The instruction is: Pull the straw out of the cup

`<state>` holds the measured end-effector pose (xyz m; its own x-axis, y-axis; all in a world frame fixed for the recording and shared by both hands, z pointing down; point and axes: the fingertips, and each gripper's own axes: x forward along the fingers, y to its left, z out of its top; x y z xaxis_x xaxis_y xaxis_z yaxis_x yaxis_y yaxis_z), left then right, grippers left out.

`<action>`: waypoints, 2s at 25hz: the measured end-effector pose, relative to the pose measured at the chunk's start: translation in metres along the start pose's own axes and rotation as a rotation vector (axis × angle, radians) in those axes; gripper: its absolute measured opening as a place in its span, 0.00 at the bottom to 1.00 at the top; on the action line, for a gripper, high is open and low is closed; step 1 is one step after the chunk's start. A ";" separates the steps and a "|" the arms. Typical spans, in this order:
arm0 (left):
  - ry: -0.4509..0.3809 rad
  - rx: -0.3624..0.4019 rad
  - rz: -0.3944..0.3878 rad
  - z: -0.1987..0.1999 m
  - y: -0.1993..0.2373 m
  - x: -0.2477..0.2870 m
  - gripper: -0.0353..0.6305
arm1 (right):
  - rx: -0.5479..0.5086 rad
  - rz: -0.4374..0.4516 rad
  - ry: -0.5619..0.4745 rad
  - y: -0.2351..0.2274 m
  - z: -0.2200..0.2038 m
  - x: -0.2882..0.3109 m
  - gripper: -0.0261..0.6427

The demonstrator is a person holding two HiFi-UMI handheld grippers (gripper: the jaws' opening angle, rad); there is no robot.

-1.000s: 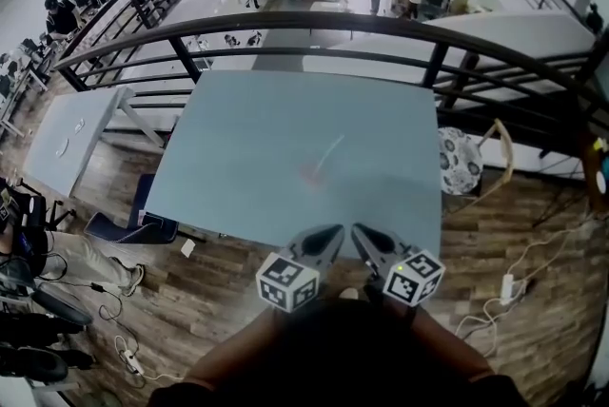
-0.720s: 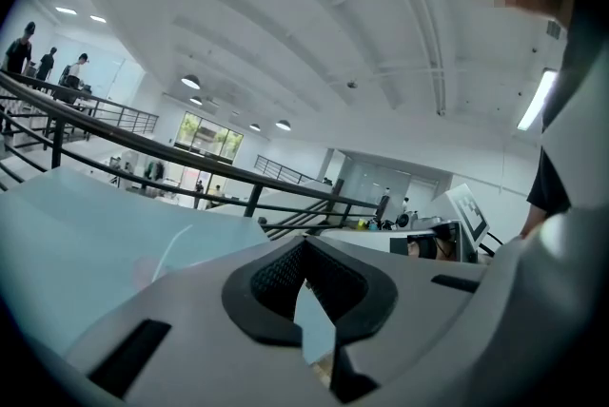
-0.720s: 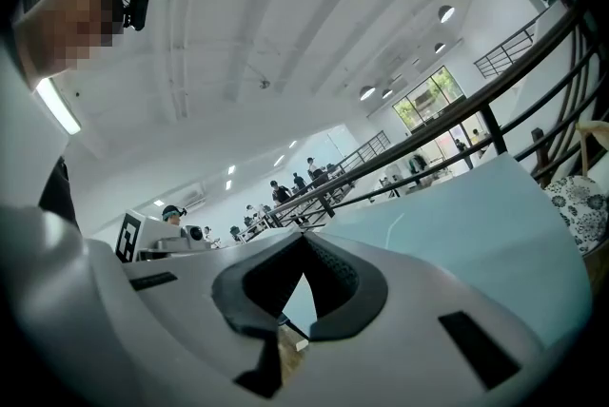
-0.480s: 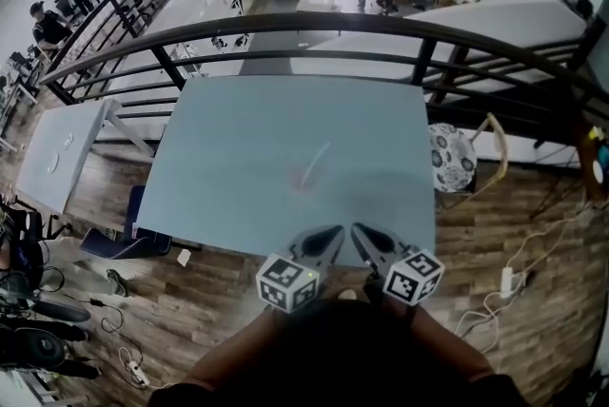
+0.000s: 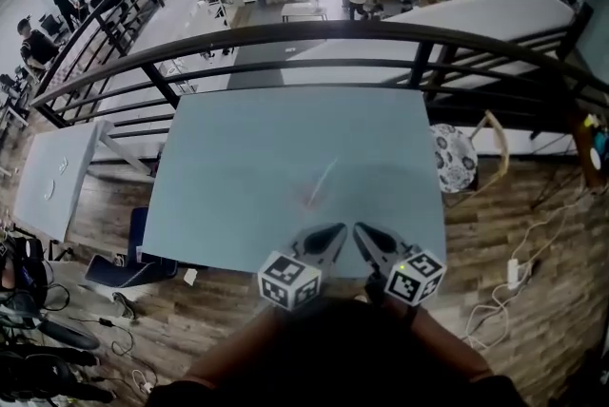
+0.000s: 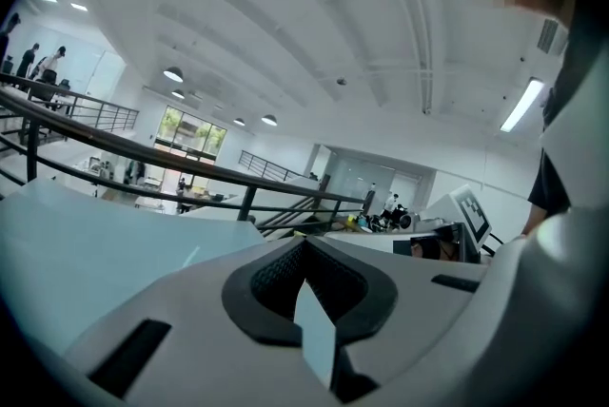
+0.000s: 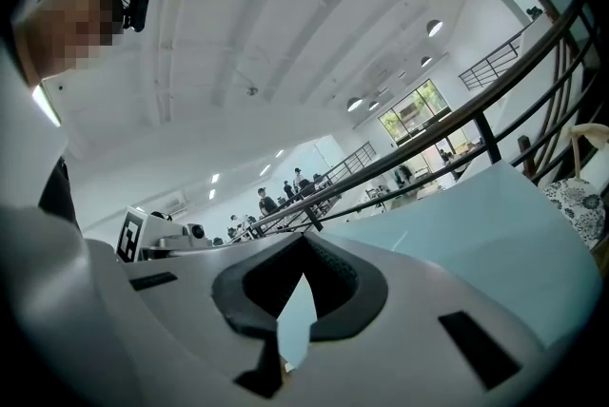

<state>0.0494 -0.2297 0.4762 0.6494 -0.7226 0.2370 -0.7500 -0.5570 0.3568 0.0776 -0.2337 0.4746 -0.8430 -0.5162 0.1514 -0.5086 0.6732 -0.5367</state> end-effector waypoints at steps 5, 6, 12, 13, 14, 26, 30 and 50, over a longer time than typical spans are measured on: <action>0.005 0.011 -0.025 0.009 0.027 -0.013 0.07 | -0.005 -0.022 -0.014 0.012 0.003 0.029 0.06; 0.006 0.012 -0.029 0.011 0.035 -0.017 0.07 | -0.006 -0.025 -0.015 0.015 0.002 0.037 0.06; 0.008 0.026 -0.059 0.018 0.067 -0.038 0.07 | -0.013 -0.051 -0.031 0.033 -0.002 0.071 0.06; 0.009 0.027 -0.065 0.019 0.072 -0.041 0.07 | -0.013 -0.055 -0.033 0.036 -0.003 0.077 0.06; 0.009 0.028 -0.071 0.019 0.077 -0.045 0.07 | -0.012 -0.060 -0.035 0.038 -0.004 0.083 0.06; 0.028 0.015 -0.123 0.023 0.126 -0.087 0.07 | 0.007 -0.111 -0.053 0.068 -0.023 0.136 0.06; 0.030 0.017 -0.129 0.020 0.140 -0.102 0.07 | 0.013 -0.113 -0.064 0.079 -0.030 0.150 0.06; 0.057 -0.008 -0.138 0.018 0.165 -0.092 0.07 | 0.045 -0.148 -0.068 0.059 -0.028 0.169 0.06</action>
<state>-0.1364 -0.2624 0.4972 0.7523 -0.6149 0.2366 -0.6525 -0.6459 0.3962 -0.0994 -0.2660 0.4921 -0.7449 -0.6437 0.1755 -0.6166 0.5636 -0.5498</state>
